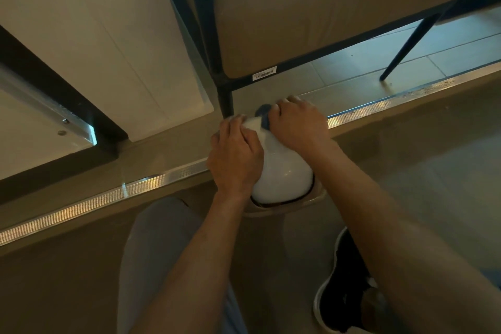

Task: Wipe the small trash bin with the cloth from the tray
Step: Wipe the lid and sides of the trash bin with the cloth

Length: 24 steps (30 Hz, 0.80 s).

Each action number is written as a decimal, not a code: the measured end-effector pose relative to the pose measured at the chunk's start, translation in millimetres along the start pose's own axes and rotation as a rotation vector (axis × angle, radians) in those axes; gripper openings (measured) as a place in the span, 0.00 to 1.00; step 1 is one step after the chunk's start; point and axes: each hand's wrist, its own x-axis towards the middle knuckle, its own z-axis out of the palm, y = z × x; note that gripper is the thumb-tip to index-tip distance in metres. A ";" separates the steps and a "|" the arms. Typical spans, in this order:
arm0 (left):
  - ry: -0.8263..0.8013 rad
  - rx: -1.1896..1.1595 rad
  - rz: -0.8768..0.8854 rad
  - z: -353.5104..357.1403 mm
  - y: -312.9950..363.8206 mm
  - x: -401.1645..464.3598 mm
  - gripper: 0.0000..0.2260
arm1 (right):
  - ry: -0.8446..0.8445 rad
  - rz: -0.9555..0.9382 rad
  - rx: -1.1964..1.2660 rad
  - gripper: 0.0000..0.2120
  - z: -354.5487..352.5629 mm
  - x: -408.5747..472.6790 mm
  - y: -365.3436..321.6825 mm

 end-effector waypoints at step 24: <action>0.017 0.016 0.010 0.2 0.2 -1.0 0.23 | 0.091 0.037 0.353 0.18 10.3 -24.5 20.3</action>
